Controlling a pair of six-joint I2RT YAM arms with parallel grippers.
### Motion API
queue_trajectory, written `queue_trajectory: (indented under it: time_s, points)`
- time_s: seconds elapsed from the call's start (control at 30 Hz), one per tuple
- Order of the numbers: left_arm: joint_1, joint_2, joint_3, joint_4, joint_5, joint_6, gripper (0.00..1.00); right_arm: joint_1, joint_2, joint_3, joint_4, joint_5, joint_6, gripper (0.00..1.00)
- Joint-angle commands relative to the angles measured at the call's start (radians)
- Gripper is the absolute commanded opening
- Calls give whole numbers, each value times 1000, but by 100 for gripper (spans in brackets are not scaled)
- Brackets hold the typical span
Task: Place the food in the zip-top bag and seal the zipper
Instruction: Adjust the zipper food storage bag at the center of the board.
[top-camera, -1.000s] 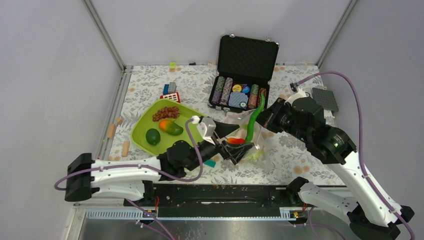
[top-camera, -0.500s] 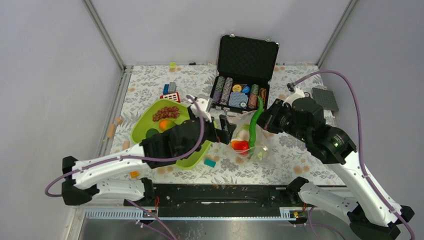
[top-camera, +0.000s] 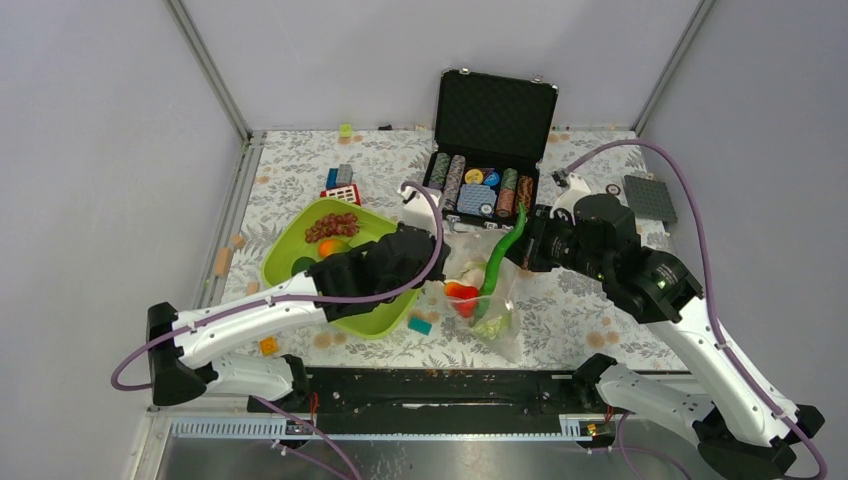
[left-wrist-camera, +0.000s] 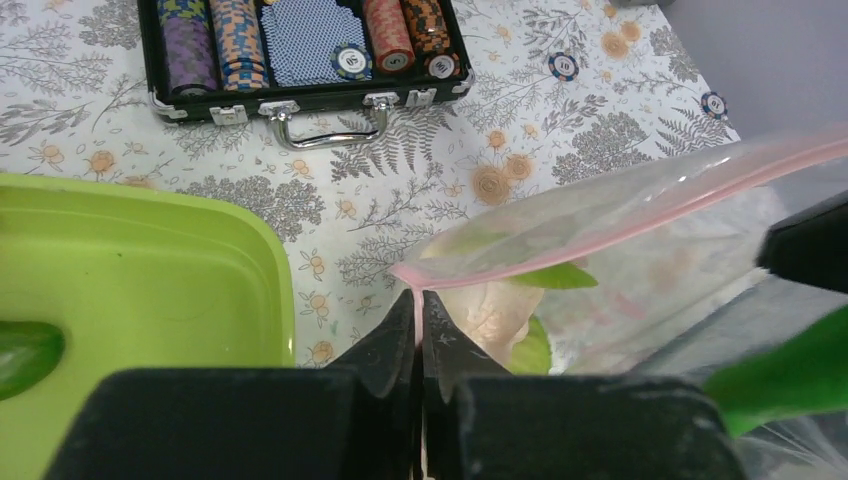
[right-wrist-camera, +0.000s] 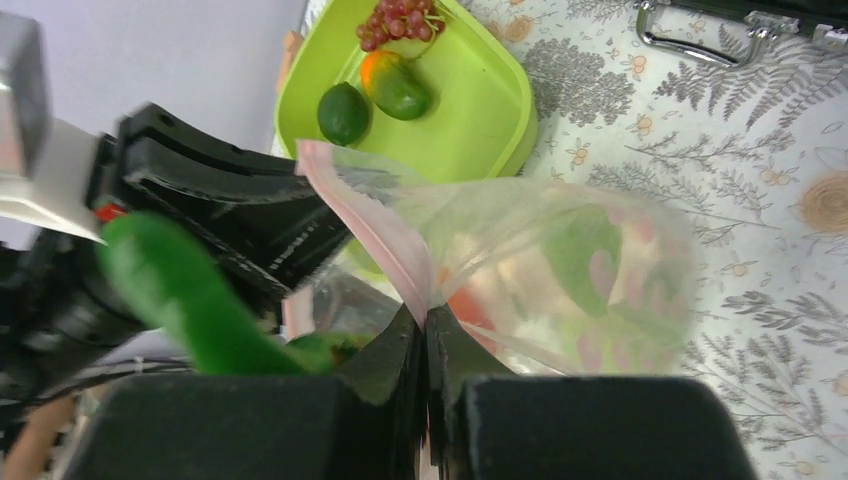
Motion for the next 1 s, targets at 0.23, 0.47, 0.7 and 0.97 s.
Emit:
queue_trajectory:
  time_s: [0.23,0.47,0.7,0.97]
  points:
    - [5,34,195,-63,-72,-14,0,-3,23,-38,122,10,-288,9]
    - [34,108,221,-125,-84,-76,0,-3,-47,-29,6,236,-208,41]
    - [98,94,179,-127,-37,-140,0,-5,-84,-6,-97,401,-150,57]
    - [145,69,134,-106,12,-159,0,-10,-76,21,-77,485,-144,63]
